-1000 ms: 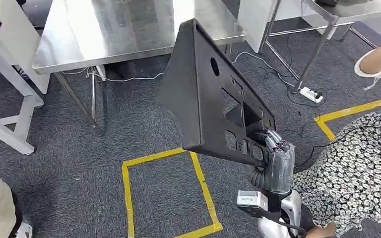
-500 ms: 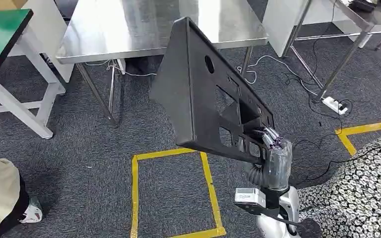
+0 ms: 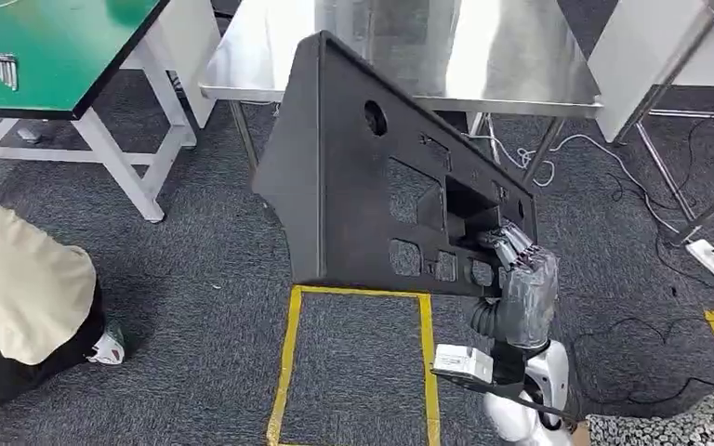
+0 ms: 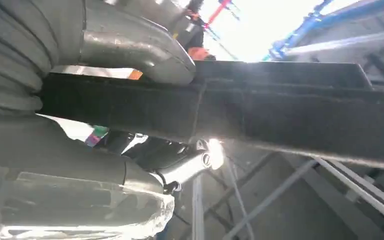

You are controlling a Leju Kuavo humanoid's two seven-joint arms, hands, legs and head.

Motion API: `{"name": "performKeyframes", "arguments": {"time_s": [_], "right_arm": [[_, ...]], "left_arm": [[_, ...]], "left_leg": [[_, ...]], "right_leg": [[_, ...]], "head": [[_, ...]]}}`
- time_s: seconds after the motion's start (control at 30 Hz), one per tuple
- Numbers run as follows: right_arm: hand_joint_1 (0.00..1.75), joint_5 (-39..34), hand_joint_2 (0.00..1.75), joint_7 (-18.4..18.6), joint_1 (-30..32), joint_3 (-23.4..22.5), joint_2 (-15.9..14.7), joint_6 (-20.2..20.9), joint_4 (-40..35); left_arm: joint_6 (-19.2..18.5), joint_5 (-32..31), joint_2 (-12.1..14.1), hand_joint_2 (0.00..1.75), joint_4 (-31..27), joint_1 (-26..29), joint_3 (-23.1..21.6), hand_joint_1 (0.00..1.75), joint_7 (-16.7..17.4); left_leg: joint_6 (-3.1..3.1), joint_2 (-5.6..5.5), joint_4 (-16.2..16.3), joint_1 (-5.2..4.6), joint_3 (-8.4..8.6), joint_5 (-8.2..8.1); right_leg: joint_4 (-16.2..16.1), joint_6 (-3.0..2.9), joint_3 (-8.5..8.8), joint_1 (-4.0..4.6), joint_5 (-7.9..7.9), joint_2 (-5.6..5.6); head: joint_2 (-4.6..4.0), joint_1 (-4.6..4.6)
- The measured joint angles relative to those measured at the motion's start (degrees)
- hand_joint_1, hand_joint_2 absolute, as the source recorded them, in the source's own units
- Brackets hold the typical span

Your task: Take the parts from the cabinet and place them on the table.

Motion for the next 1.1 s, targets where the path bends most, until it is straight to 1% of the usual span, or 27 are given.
{"name": "performKeyframes", "arguments": {"time_s": [0.03,0.07,0.13,0.17,0.2,0.23,0.27,0.33,0.37,0.4,0.43,0.5,0.53,0.57,0.63,0.67,0.7,0.73,0.77,0.8,0.83,0.87,0.9,0.97,1.0,1.03,1.1], "right_arm": [[1.75,-0.2,1.75,0.0,-0.4,0.0,-0.1,-0.2,0.0],[1.75,-0.3,1.75,-0.1,-0.5,0.0,0.0,-0.3,0.0],[1.75,-0.4,1.75,-0.1,-0.7,0.0,-0.2,-0.3,0.0],[1.75,-0.5,1.75,-0.1,-0.8,0.0,-0.1,-0.4,0.0],[1.75,-0.8,1.75,-0.1,-0.9,0.0,-0.1,-0.6,0.0],[1.75,-1.5,1.75,-0.1,-0.9,0.0,-0.1,-0.8,0.0],[1.75,-2.6,1.75,-0.1,-0.9,0.0,-0.1,-0.8,-0.2],[1.75,-4.4,1.75,-0.2,-0.8,-0.1,-0.2,-0.8,-0.2],[1.75,-4.8,1.75,-0.2,-0.8,-0.2,-0.4,-0.9,-0.2],[1.75,-4.9,1.75,-0.3,-0.8,-0.5,-0.5,-0.9,-0.2],[1.75,-4.8,1.75,-0.3,-0.8,-0.7,-0.6,-0.8,-0.2],[1.75,-4.3,1.75,-0.3,-0.9,-1.2,-1.0,-0.8,-0.2],[1.75,-3.9,1.75,-0.3,-0.9,-1.5,-1.1,-0.8,-0.2],[1.75,-2.7,1.75,0.0,-1.0,-1.7,-1.4,-0.8,-0.2],[1.75,1.3,1.75,1.4,-0.8,-2.3,-1.5,-1.3,-0.2],[1.75,4.4,1.75,2.8,-0.9,-3.0,-1.7,-1.6,-0.3],[1.75,7.2,1.75,4.2,-0.8,-3.6,-2.0,-1.8,-0.8],[1.75,8.8,1.75,5.0,-1.0,-4.1,-2.6,-1.9,-0.9],[1.75,11.0,1.75,6.1,-1.1,-4.7,-3.1,-2.2,-1.1],[1.75,14.5,1.75,8.1,-1.5,-5.5,-3.9,-2.2,-1.5],[1.75,19.3,1.75,10.7,-1.7,-6.7,-5.1,-1.9,-1.8],[1.75,22.5,1.75,12.7,-2.0,-8.0,-6.5,-1.1,-2.0],[1.75,24.8,1.75,14.4,-2.5,-9.5,-7.9,-0.2,-2.0],[1.75,26.8,1.75,16.8,-3.5,-12.5,-10.8,1.6,-2.0],[1.75,28.1,1.75,17.9,-4.5,-15.0,-13.1,2.9,-2.1],[1.75,29.2,1.75,18.6,-5.0,-16.4,-14.3,3.5,-2.1],[1.75,31.0,1.75,20.1,-5.6,-19.7,-17.9,6.2,-2.4]], "left_arm": [[0.0,0.0,0.1,1.75,0.0,0.0,0.0,0.00,0.0],[0.0,0.0,0.1,1.75,0.0,0.0,0.0,0.00,-0.1],[0.0,0.0,0.1,1.75,0.0,0.3,0.0,0.00,-0.2],[0.0,0.0,0.2,1.75,0.0,0.4,0.0,0.00,-0.2],[0.0,0.0,0.3,1.75,0.0,0.4,-0.1,0.00,-0.2],[0.0,-0.2,0.2,1.75,0.0,0.4,-0.2,0.00,-0.2],[-0.2,-0.4,0.2,1.75,0.0,0.4,-0.3,0.00,-0.2],[-0.4,-1.0,0.2,1.75,0.0,0.4,-0.9,0.00,0.0],[-0.7,-1.2,0.2,1.75,0.0,0.4,-1.0,0.00,0.1],[-0.8,-1.6,0.3,1.75,0.0,0.5,-1.2,0.00,0.3],[-0.7,-2.0,0.3,1.75,0.0,0.6,-1.4,0.00,0.4],[-0.7,-2.4,0.3,1.75,0.0,0.6,-2.0,0.00,0.4],[-0.7,-2.5,0.7,1.75,0.0,0.6,-2.3,0.00,0.4],[-0.7,-2.6,0.6,1.75,0.0,0.5,-2.4,0.00,0.4],[-0.7,-2.6,0.7,1.75,0.0,0.6,-2.6,0.00,0.3],[-0.7,-2.6,0.9,1.75,0.0,0.6,-2.7,0.00,0.3],[-0.7,-2.7,0.8,1.75,0.0,0.6,-2.8,0.00,0.3],[-0.7,-2.8,0.7,1.75,0.0,0.8,-3.0,0.00,0.2],[-0.7,-3.2,0.6,1.75,0.0,0.7,-3.3,0.00,0.1],[-0.7,-3.4,0.6,1.75,0.0,0.7,-3.7,0.00,0.1],[-0.9,-3.6,0.7,1.75,0.0,0.7,-3.9,0.00,0.0],[-1.1,-3.9,0.6,1.75,0.0,0.7,-4.0,0.00,-0.1],[-1.5,-4.1,0.6,1.75,0.0,0.8,-4.2,0.00,-0.3],[-1.8,-4.5,0.5,1.75,0.0,0.8,-4.5,0.00,-0.6],[-1.9,-4.5,0.4,1.75,0.0,1.0,-4.9,0.00,-0.9],[-1.9,-4.6,0.5,1.75,0.0,1.0,-5.1,0.00,-1.1],[-2.1,-4.7,0.7,1.75,0.0,0.9,-5.3,0.00,-1.9]], "left_leg": [[-0.72,-0.24,0.9,-0.56,-0.39,-0.61],[-1.09,-0.35,1.1,-0.47,-0.63,-0.95],[-1.28,-0.33,1.0,-0.17,-0.73,-0.98],[-1.53,-0.34,1.3,0.11,-0.74,-1.21],[-1.82,0.88,2.0,0.16,-0.78,-1.76],[-2.15,2.78,4.5,0.06,-1.86,-3.31],[-2.42,3.75,8.6,0.20,-3.88,-5.42],[-2.70,4.46,18.3,0.41,-9.14,-9.08],[-2.64,4.46,20.1,0.43,-10.45,-9.06],[-2.38,4.45,19.0,0.42,-10.31,-7.58],[-1.93,4.45,15.6,0.37,-8.91,-5.12],[-0.35,4.59,5.3,-0.14,-4.05,0.35],[0.65,5.37,3.0,-0.52,-2.66,-0.21],[0.82,5.51,2.5,-0.90,-2.66,-0.19],[1.09,5.24,2.4,-1.28,-2.67,-0.37],[1.55,5.01,1.9,-1.50,-2.44,-0.22],[1.35,4.87,-0.3,-1.37,-0.84,0.56],[1.10,4.85,-1.0,-0.48,-0.32,0.86],[1.42,4.63,-1.8,-0.75,0.22,0.96],[1.46,4.57,-1.7,-0.67,0.21,1.08],[1.42,4.27,-1.7,-0.75,0.22,1.03],[1.37,4.01,-1.7,-0.79,0.19,0.91],[1.22,3.66,-1.5,-0.75,0.20,0.79],[0.81,3.20,-1.0,-0.55,0.19,0.44],[0.32,2.99,-0.3,-0.32,0.19,-0.08],[-0.21,2.95,0.4,-0.53,0.05,-0.62],[-0.55,2.61,1.2,-1.06,-0.53,-1.55]], "right_leg": [[-1.1,-0.31,0.25,0.35,0.06,0.31],[-1.1,-1.43,0.62,0.35,0.09,0.41],[-1.0,-2.18,0.58,0.68,0.06,0.41],[-1.1,-2.62,0.76,0.11,0.16,0.40],[-1.1,-2.81,0.97,0.13,0.16,0.37],[-1.1,-3.25,1.20,0.18,-0.04,0.27],[-1.1,-3.54,1.32,0.31,-0.20,0.15],[-1.1,-3.91,1.44,0.71,-0.50,-0.22],[-1.1,-3.94,1.52,0.87,-0.61,-0.29],[-1.1,-4.05,1.72,1.02,-0.73,-0.31],[-1.1,-4.17,1.97,1.19,-0.89,-0.30],[-1.2,-4.14,2.73,1.63,-1.35,-0.31],[-1.3,-4.08,2.85,1.40,-1.48,-0.35],[-1.4,-3.79,2.66,1.92,-1.58,-0.44],[-1.6,-3.38,2.78,1.43,-1.69,-0.75],[-2.0,-2.98,3.00,1.57,-1.63,-0.94],[-2.2,-2.77,2.75,2.79,-1.91,-0.97],[-1.3,-2.74,2.90,2.23,-2.16,-0.97],[1.7,-2.99,1.05,1.94,-3.72,-0.73],[7.5,-3.43,-2.15,1.90,-5.77,-0.40],[11.9,-3.46,-4.77,1.82,-7.03,-0.32],[15.0,-3.24,-6.86,1.67,-7.58,-0.26],[15.7,-2.73,-7.83,1.58,-6.88,-0.26],[9.6,-1.34,-5.71,1.08,-3.23,-0.27],[2.0,-0.33,-2.09,0.59,0.11,-0.29],[-1.5,-0.20,-0.60,0.13,1.08,-0.45],[-0.9,-1.50,-0.41,0.45,0.99,-0.15]], "head": [[0.00,0.20],[0.00,0.02],[0.00,0.00],[0.00,-0.02],[0.00,0.02],[0.00,-0.46],[0.00,-0.48],[0.00,-0.50],[0.00,-0.48],[0.00,-0.55],[0.00,-0.50],[0.00,-0.50],[0.00,-0.31],[0.00,-0.19],[0.00,-0.35],[0.00,-0.39],[0.00,-0.35],[0.00,0.11],[0.00,-0.24],[0.00,-0.07],[0.00,0.11],[0.00,0.06],[0.00,0.13],[0.00,0.13],[0.00,0.13],[0.00,0.22],[0.00,0.17]]}}
